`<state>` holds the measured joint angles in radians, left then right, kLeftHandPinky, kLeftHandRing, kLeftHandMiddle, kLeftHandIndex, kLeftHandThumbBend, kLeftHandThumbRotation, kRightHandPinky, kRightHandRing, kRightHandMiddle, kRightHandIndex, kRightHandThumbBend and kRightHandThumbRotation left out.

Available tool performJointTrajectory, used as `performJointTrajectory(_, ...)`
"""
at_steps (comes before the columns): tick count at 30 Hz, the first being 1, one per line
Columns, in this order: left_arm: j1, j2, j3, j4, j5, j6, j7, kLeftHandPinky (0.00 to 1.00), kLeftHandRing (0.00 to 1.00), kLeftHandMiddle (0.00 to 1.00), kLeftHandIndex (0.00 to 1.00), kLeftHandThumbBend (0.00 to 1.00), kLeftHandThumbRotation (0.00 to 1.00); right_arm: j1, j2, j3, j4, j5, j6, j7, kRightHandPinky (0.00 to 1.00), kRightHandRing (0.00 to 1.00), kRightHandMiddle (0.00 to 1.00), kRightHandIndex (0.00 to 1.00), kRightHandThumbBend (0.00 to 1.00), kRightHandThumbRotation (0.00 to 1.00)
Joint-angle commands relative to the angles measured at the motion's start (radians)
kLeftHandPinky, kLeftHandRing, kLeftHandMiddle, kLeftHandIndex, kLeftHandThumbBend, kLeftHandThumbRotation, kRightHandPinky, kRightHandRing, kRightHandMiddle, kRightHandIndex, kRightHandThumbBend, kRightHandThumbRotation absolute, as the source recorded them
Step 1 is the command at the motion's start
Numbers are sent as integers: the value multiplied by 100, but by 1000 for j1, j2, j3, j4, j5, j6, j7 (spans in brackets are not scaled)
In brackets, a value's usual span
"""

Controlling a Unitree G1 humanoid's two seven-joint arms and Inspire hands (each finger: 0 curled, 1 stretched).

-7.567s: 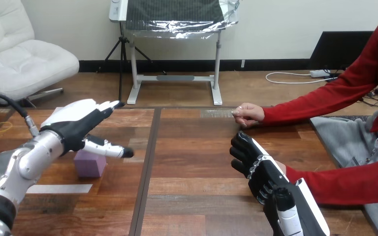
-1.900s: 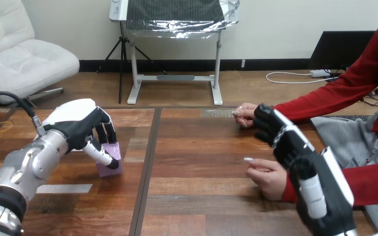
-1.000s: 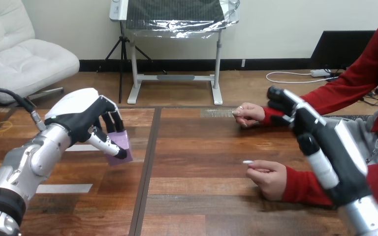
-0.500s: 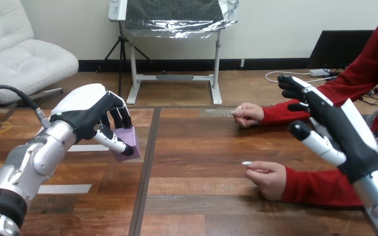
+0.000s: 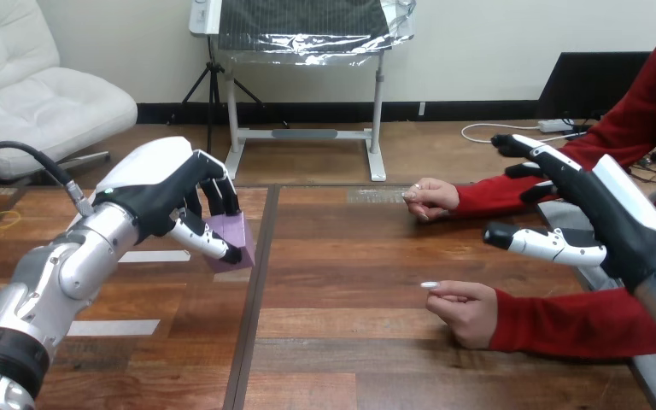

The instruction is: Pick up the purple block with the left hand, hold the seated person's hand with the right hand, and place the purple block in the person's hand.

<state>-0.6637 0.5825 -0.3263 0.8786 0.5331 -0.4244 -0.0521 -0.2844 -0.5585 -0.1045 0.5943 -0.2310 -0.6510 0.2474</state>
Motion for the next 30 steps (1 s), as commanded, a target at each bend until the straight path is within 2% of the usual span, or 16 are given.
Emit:
performJointTrajectory(1,-15,25,43,-78,-25,-2,2,39,44,48,46,63,0,-121,-66,30,57,-37,-20,0,77,93,96,94,100,44)
performJointTrajectory(9,-7,27,48,-105,-26,6,-7,39,44,48,46,63,0,-183,-113,67,130,-72,-33,14,79,96,99,97,100,37)
performJointTrajectory(15,-3,27,54,-119,-26,13,-13,39,43,48,46,63,0,-225,-149,103,168,-123,-25,12,79,95,98,97,100,31)
performJointTrajectory(19,-1,26,58,-118,-26,7,-10,39,43,48,46,63,0,-256,-165,127,190,-148,5,34,80,95,97,97,100,29)
performJointTrajectory(26,1,25,63,-120,-27,1,-9,39,43,48,46,64,0,-290,-183,159,231,-184,11,41,81,94,95,95,100,27)
performJointTrajectory(30,4,27,64,-127,-28,2,-11,39,43,48,46,64,0,-308,-191,179,250,-197,40,64,81,93,94,94,100,26)
